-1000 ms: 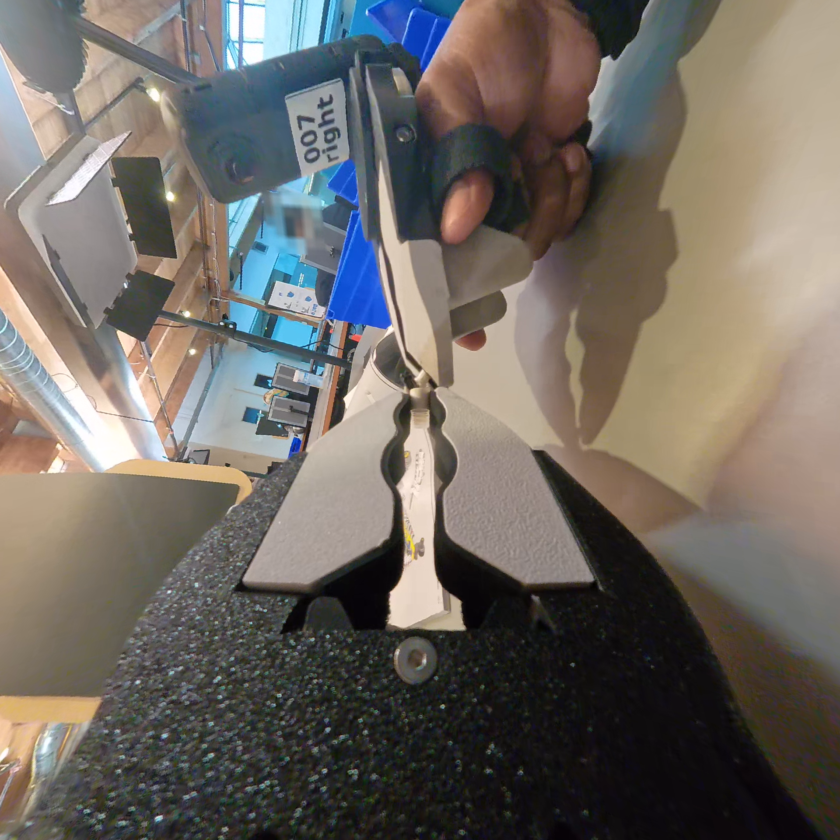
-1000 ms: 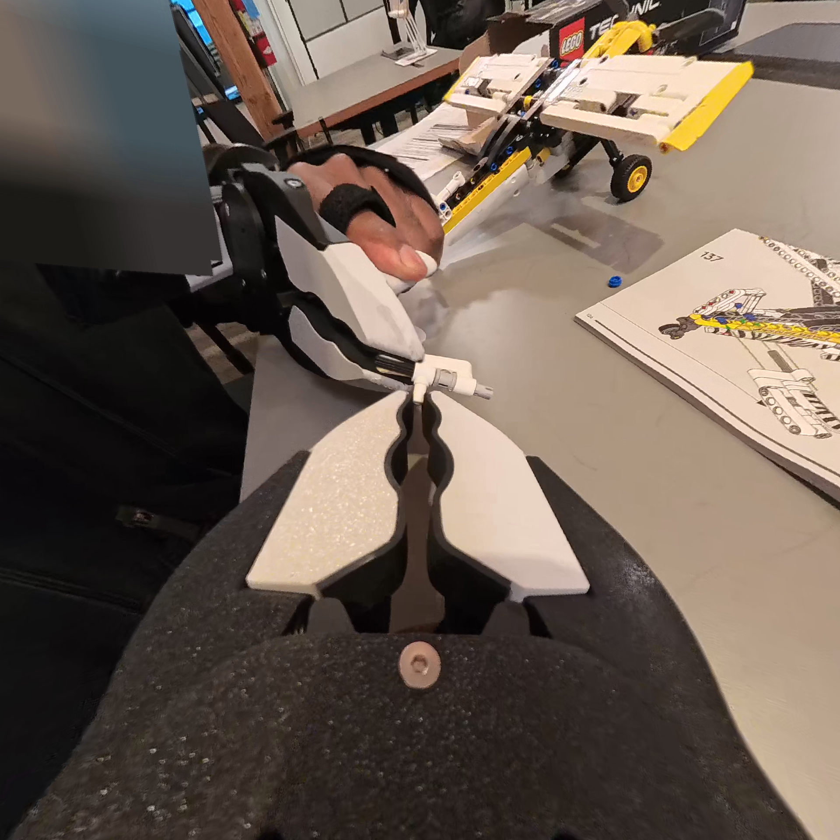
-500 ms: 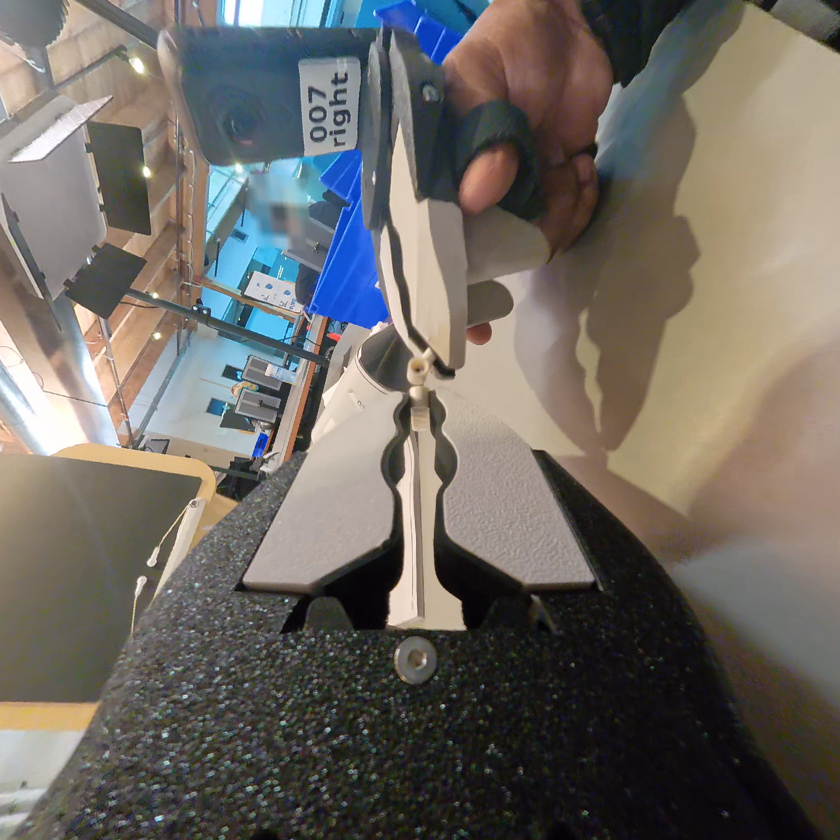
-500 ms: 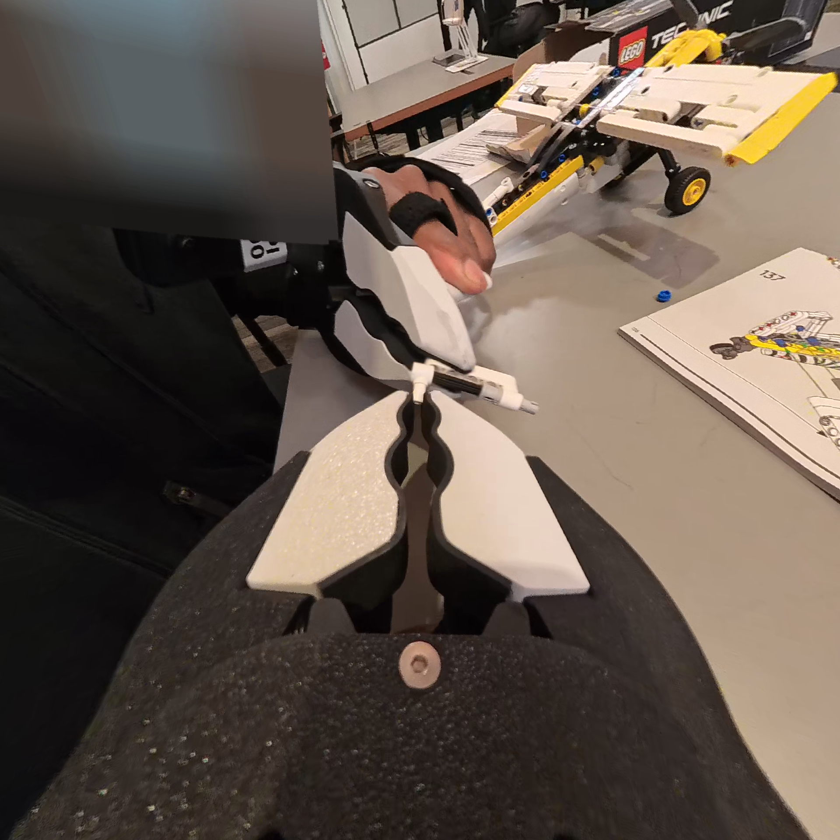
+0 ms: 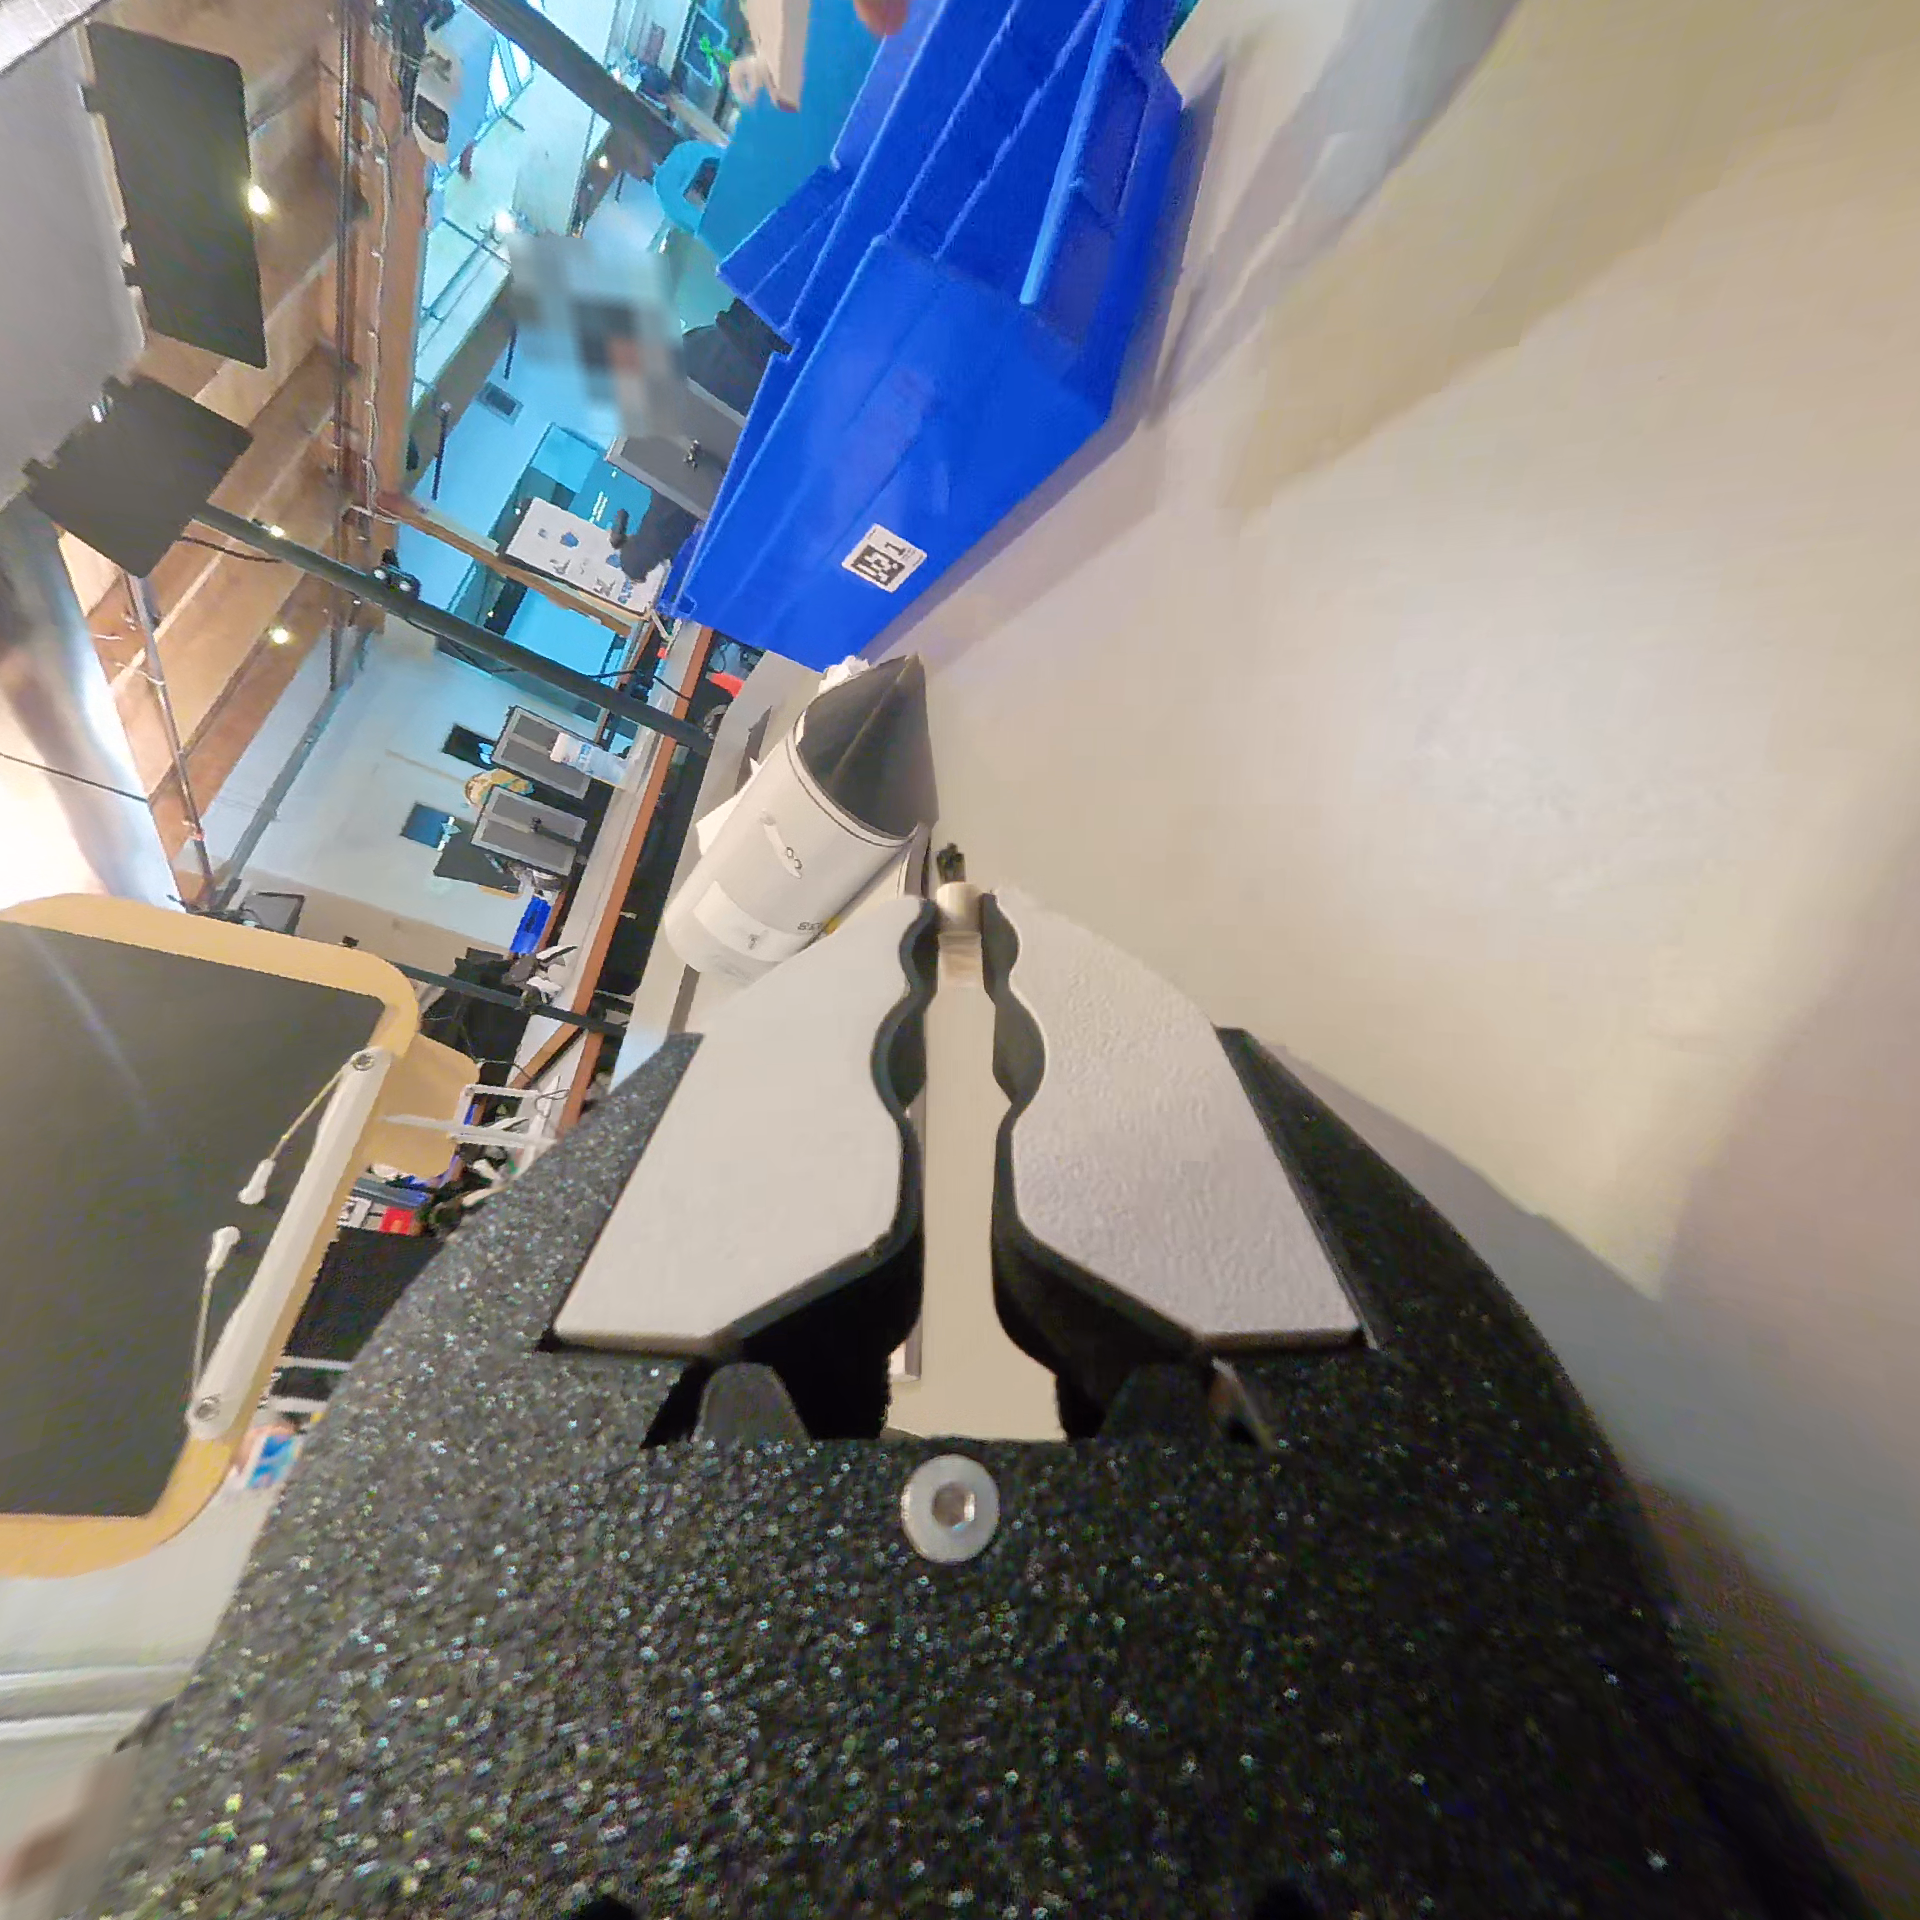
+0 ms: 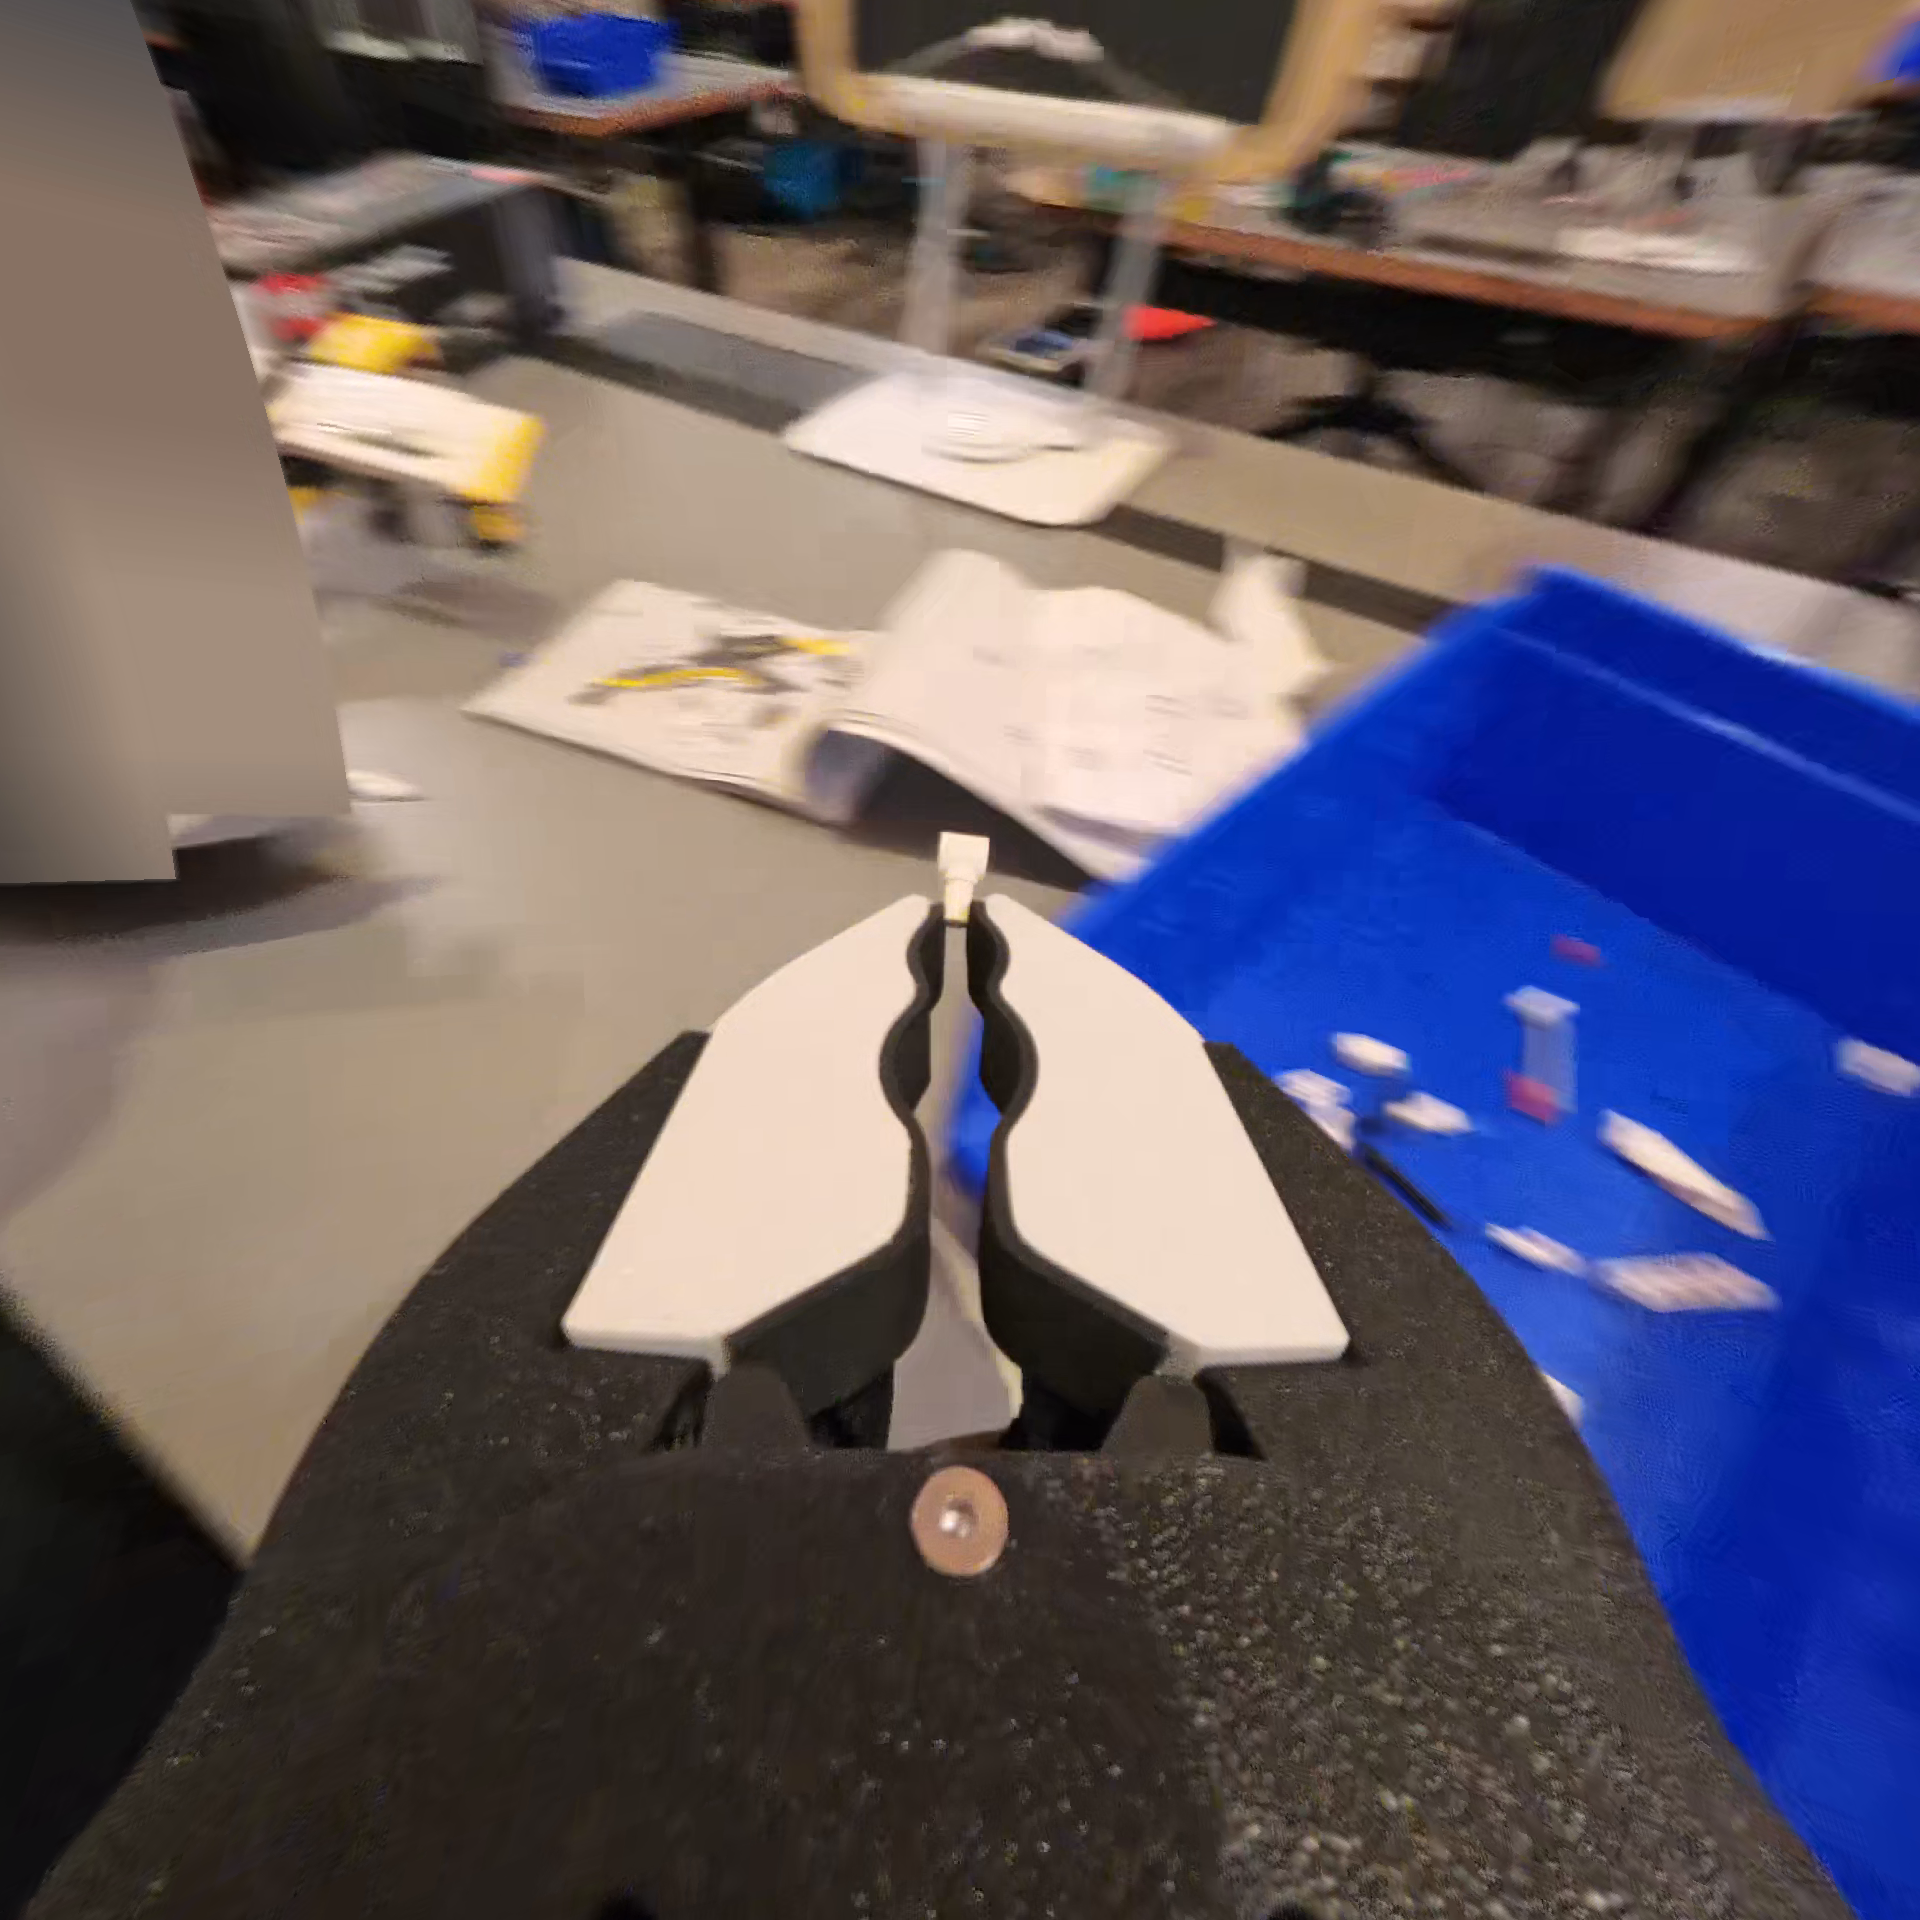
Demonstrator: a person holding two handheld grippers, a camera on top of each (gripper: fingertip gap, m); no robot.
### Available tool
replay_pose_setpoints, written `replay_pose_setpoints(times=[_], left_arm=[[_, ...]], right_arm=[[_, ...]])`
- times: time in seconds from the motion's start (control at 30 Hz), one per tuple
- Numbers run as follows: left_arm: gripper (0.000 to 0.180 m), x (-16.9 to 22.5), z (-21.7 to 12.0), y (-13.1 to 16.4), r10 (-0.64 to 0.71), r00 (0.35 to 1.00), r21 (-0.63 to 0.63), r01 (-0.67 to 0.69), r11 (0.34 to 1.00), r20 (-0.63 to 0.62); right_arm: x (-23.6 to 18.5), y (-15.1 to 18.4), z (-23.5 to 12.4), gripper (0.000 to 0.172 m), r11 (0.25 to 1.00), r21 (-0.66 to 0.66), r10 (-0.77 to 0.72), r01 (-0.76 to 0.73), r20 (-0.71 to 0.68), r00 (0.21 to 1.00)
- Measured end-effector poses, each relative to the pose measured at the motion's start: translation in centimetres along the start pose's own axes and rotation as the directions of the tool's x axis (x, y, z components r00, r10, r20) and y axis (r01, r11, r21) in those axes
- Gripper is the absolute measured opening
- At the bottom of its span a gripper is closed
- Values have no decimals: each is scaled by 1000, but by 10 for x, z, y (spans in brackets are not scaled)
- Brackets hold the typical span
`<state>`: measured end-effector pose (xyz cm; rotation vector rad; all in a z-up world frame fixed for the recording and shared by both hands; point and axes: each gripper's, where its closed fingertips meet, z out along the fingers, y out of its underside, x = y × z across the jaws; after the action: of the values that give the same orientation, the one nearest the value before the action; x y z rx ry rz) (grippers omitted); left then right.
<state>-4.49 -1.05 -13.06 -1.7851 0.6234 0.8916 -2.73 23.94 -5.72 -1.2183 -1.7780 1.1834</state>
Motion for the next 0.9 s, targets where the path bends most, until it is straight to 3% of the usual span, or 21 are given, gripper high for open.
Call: replay_pose_setpoints(times=[0.07, 0.13, 0.23, 0.33, 0.47, 0.63, 0.77, 0.9], left_arm=[[8, 2, 1, -2, -15, 1000, 7, 15, 1000, -11], [8, 4, 2, -3, -17, 1000, 8, 17, 1000, -20], [8, 7, 2, -3, -3, 1000, 0, 3, 1000, -21], [8, 7, 2, -3, -20, 1000, -4, 20, 1000, -24], [8, 5, 2, -2, -102, 994, 22, 103, 994, -44], [8, 3, 1, -1, -115, 992, 35, 117, 993, -44], [8, 4, -2, -7, -88, 995, 63, 91, 994, -50], [8, 8, -5, -12, -66, 996, 90, 72, 993, -67]], right_arm=[[44, 17, -10, 4, 997, -77, -9, -3, -153, 988], [68, 44, -7, 6, 981, -191, -16, -26, -217, 976], [79, 67, 1, 17, 960, -279, -35, -31, -231, 972], [69, 63, 3, 25, 957, -291, -79, 15, -211, 974], [22, 37, 4, 22, 945, -264, -227, 195, -96, 969], [-73, 29, 29, 15, 907, -177, -351, 383, 187, 917], [-150, 44, 69, 15, 852, -36, -473, 523, 380, 795], [-198, 55, 107, 18, 713, 137, -680, 687, 371, 632]])
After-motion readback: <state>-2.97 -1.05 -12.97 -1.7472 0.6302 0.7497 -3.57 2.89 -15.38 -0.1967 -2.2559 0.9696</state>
